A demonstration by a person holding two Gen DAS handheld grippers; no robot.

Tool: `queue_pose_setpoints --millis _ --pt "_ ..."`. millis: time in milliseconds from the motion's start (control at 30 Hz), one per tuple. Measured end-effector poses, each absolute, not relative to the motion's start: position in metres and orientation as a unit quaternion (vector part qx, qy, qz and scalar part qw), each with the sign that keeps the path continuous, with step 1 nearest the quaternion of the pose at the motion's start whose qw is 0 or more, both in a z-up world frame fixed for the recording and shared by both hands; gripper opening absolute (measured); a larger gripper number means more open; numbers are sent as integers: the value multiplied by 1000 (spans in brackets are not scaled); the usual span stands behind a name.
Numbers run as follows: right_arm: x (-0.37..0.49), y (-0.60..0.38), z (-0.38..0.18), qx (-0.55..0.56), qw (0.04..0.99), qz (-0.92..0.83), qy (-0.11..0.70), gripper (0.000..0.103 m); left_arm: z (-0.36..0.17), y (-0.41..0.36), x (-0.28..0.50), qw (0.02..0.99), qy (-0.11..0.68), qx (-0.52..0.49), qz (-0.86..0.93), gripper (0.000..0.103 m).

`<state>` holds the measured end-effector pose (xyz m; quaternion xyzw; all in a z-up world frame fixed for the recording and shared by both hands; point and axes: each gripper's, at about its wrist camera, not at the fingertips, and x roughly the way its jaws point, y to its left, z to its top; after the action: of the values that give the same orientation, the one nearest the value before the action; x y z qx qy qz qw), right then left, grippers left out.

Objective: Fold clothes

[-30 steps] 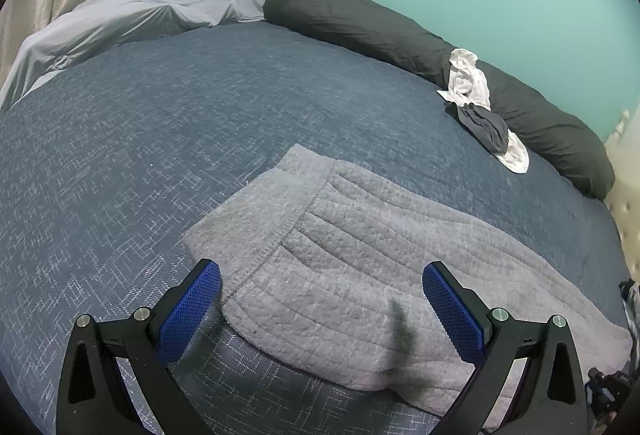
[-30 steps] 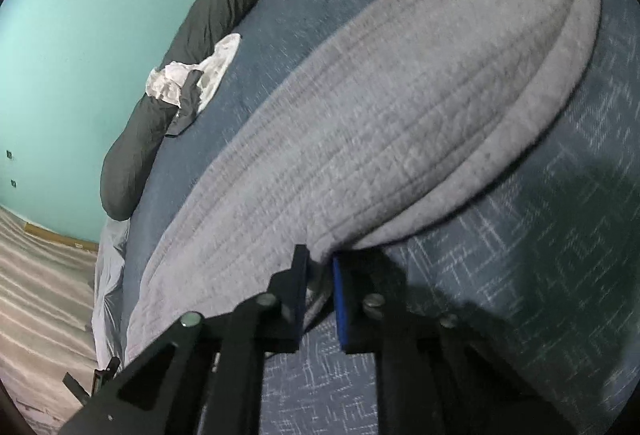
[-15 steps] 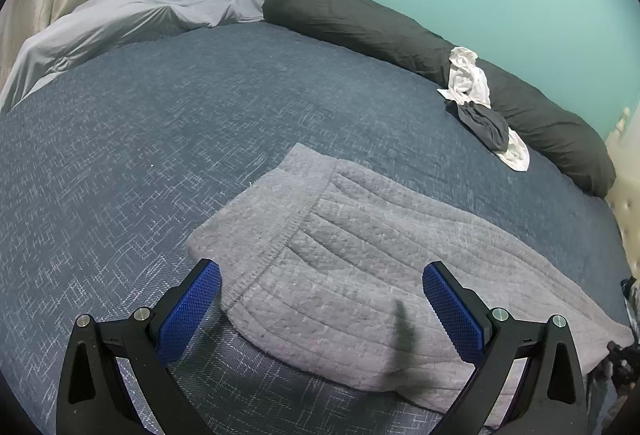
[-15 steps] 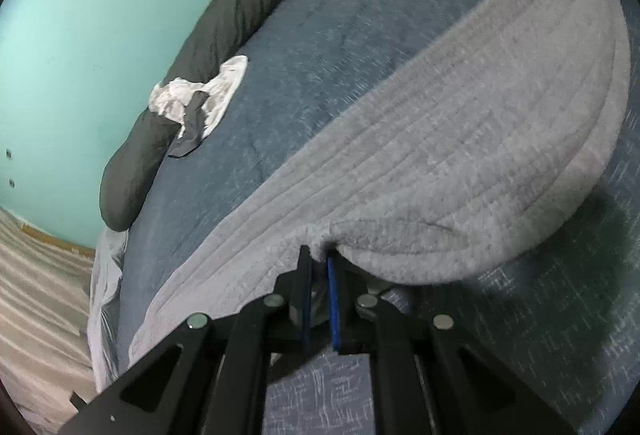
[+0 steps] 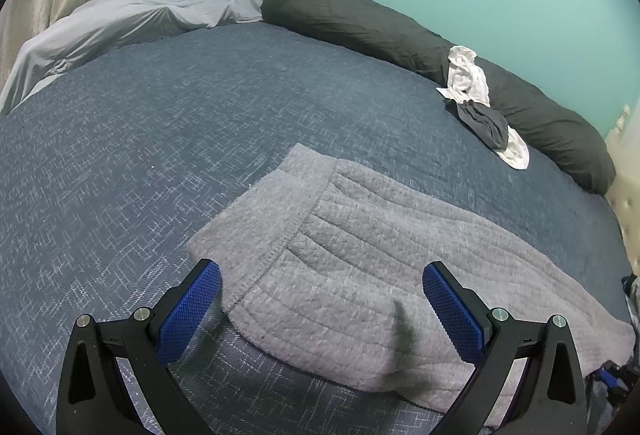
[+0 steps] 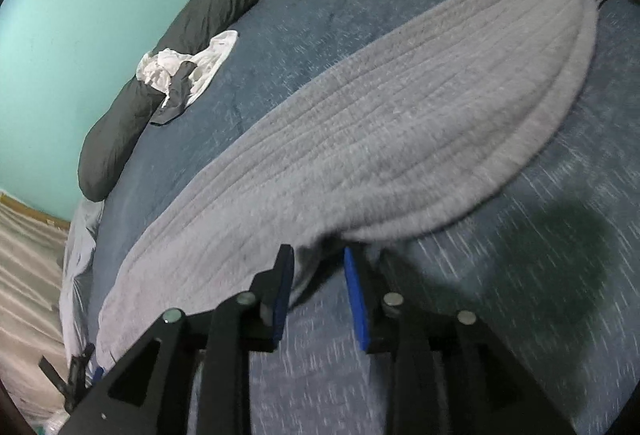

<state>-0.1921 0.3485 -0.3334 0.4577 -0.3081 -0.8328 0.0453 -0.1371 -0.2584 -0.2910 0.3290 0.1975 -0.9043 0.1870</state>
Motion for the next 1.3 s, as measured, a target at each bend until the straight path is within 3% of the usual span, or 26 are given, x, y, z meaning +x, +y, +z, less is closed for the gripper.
queue_pose_setpoints --millis 233,567,733,900,933,967,1067,1300 --pt "-177 271 -331 489 170 -811 -273 26 -289 -266 -130 193 198 328 -903 103" --pt "-164 137 -351 542 320 -767 -125 26 -280 -285 -112 205 207 320 -902 103" --pt "-160 109 -350 525 339 -776 -84 38 -274 -292 -103 209 209 315 -902 103" --pt "-162 92 -356 513 329 -792 -48 38 -269 -298 -97 212 211 312 -902 103" --pt "-162 91 -357 511 329 -793 -44 37 -269 -299 -96 213 212 312 -901 103" --pt "-162 90 -358 509 329 -794 -39 24 -268 -299 -95 213 212 312 -901 103" --pt "-162 86 -360 503 329 -799 -25 8 -269 -301 -94 213 212 316 -900 103" --pt "-146 96 -350 489 360 -795 9 5 -275 -305 -96 214 219 327 -894 103"
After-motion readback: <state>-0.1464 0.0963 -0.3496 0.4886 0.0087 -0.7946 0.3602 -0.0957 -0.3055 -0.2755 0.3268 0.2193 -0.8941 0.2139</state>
